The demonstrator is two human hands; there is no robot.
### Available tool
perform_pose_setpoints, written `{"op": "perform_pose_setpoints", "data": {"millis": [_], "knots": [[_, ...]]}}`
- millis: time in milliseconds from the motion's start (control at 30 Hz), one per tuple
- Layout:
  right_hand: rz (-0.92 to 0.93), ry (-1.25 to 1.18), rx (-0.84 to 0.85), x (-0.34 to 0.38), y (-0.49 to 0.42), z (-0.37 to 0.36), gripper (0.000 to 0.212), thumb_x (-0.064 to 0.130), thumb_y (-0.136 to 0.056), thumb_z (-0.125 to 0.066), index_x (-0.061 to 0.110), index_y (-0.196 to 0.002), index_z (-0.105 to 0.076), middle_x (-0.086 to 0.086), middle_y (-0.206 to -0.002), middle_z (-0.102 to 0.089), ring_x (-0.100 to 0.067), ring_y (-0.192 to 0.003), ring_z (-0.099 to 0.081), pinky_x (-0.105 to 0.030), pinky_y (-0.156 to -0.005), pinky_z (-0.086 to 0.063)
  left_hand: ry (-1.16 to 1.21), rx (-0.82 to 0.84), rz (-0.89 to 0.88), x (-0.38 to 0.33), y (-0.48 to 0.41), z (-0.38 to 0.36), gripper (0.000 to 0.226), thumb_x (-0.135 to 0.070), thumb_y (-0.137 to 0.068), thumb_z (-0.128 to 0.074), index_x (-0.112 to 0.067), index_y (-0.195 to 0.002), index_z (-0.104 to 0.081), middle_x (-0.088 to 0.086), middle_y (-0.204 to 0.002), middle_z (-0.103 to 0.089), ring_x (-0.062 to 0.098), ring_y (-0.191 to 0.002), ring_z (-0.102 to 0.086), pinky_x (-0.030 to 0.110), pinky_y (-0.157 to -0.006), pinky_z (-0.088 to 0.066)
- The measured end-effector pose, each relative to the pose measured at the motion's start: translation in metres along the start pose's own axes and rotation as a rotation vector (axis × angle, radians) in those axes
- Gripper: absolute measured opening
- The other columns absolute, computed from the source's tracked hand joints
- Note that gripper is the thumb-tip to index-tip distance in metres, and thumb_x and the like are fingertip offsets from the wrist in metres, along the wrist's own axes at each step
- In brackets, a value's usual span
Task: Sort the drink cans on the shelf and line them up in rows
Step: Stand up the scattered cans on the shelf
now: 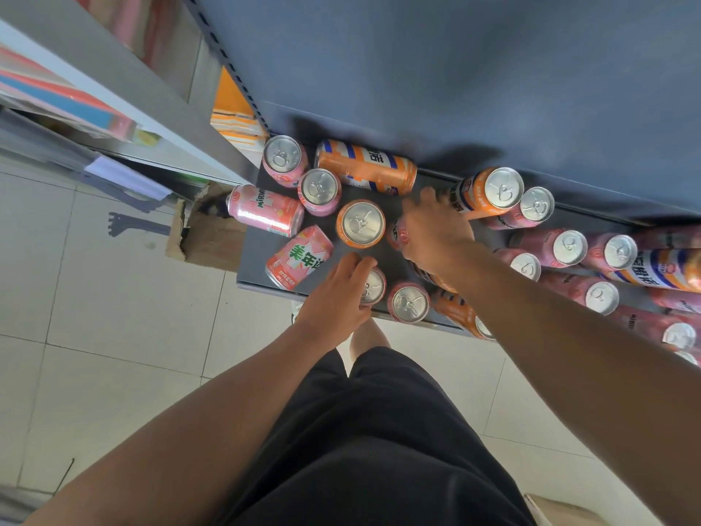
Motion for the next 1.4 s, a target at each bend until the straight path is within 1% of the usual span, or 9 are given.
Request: {"op": "perform_pose_setpoints", "data": {"millis": [233,367,567,700,900,1100,1200,1300,1400], "knots": [[0.0,-0.04,-0.004,0.001,0.002,-0.005,0.072,0.028,-0.082,-0.075,0.006,-0.14,-0.04,-0.018,-0.131,-0.041,-0.038,-0.119,-0.05,-0.047,-0.092,-0.049,0.009,0.038,-0.015,0.004,0.005,0.006,0.07,-0.032,-0.083,-0.077,-0.016,-0.141,-0.04,0.005,-0.138,-0.048,0.024,-0.126,-0.052,0.032,-0.098,-0.049],[-0.005,-0.125,-0.065,0.0,0.001,-0.002,0.052,0.041,-0.092,-0.058,0.009,-0.132,-0.049,-0.015,-0.124,-0.05,-0.036,-0.112,-0.056,-0.042,-0.083,-0.049,0.058,0.057,0.027,0.011,0.011,0.014,0.075,-0.04,-0.083,-0.076,-0.018,-0.143,-0.037,0.002,-0.143,-0.047,0.023,-0.13,-0.049,0.037,-0.103,-0.045],[-0.025,-0.249,-0.179,0.0,-0.013,0.015,0.043,0.03,-0.099,-0.048,0.007,-0.135,-0.046,-0.016,-0.131,-0.05,-0.037,-0.118,-0.053,-0.046,-0.087,-0.047,-0.011,-0.024,0.094,0.039,0.024,0.029,0.069,-0.059,-0.087,-0.057,-0.015,-0.139,-0.048,0.007,-0.138,-0.058,0.03,-0.126,-0.056,0.046,-0.103,-0.045],[-0.013,-0.271,-0.21,0.002,-0.032,0.016,0.048,0.027,-0.097,-0.053,0.008,-0.139,-0.04,-0.016,-0.136,-0.044,-0.037,-0.122,-0.049,-0.05,-0.09,-0.048,-0.219,-0.172,0.1,0.06,0.024,0.032,0.049,-0.04,-0.086,-0.07,-0.009,-0.123,-0.059,0.015,-0.119,-0.067,0.039,-0.107,-0.064,0.052,-0.09,-0.051],[0.006,-0.263,-0.138,0.003,-0.061,0.007,0.06,0.027,-0.091,-0.062,0.008,-0.142,-0.034,-0.014,-0.142,-0.039,-0.038,-0.127,-0.044,-0.051,-0.093,-0.046,-0.243,-0.079,0.2,0.073,0.009,0.033,0.061,-0.027,-0.09,-0.067,-0.014,-0.142,-0.04,0.009,-0.144,-0.048,0.032,-0.123,-0.051,0.044,-0.102,-0.043],[-0.062,-0.143,-0.089,0.006,-0.079,0.007,0.075,0.037,-0.085,-0.072,0.006,-0.142,-0.035,-0.017,-0.14,-0.035,-0.039,-0.129,-0.04,-0.049,-0.097,-0.043,-0.337,-0.046,0.203,0.071,-0.01,0.029,0.062,-0.025,-0.08,-0.077,-0.018,-0.134,-0.046,0.011,-0.137,-0.05,0.031,-0.103,-0.061,0.039,-0.083,-0.054],[-0.1,-0.128,-0.077,0.01,-0.085,0.005,0.079,0.04,-0.084,-0.074,0.004,-0.141,-0.033,-0.02,-0.141,-0.034,-0.041,-0.127,-0.043,-0.048,-0.097,-0.043,-0.35,-0.018,0.225,0.067,-0.018,0.028,0.063,-0.027,-0.079,-0.077,-0.016,-0.133,-0.045,0.014,-0.141,-0.044,0.033,-0.109,-0.057,0.038,-0.083,-0.052],[-0.135,-0.348,-0.077,0.009,-0.091,-0.003,0.076,0.043,-0.084,-0.073,0.005,-0.136,-0.033,-0.019,-0.139,-0.042,-0.04,-0.125,-0.048,-0.049,-0.095,-0.044,-0.333,-0.011,0.243,0.065,-0.022,0.029,0.067,-0.029,-0.082,-0.075,-0.015,-0.136,-0.039,0.012,-0.14,-0.044,0.032,-0.117,-0.054,0.038,-0.088,-0.051],[-0.152,-0.582,-0.041,0.006,-0.094,-0.012,0.074,0.047,-0.08,-0.075,0.011,-0.126,-0.031,-0.011,-0.12,-0.056,-0.031,-0.104,-0.059,-0.043,-0.084,-0.05,-0.311,-0.001,0.231,0.065,-0.024,0.031,0.067,-0.03,-0.084,-0.074,-0.015,-0.138,-0.037,0.008,-0.132,-0.05,0.03,-0.116,-0.056,0.038,-0.089,-0.051]]}}
Point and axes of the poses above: each hand's wrist, its own y-axis away from the middle knuckle, its own z-axis out of the back of the hand, x = y × z, the point moved 3 cm from there along -y, towards the middle knuckle
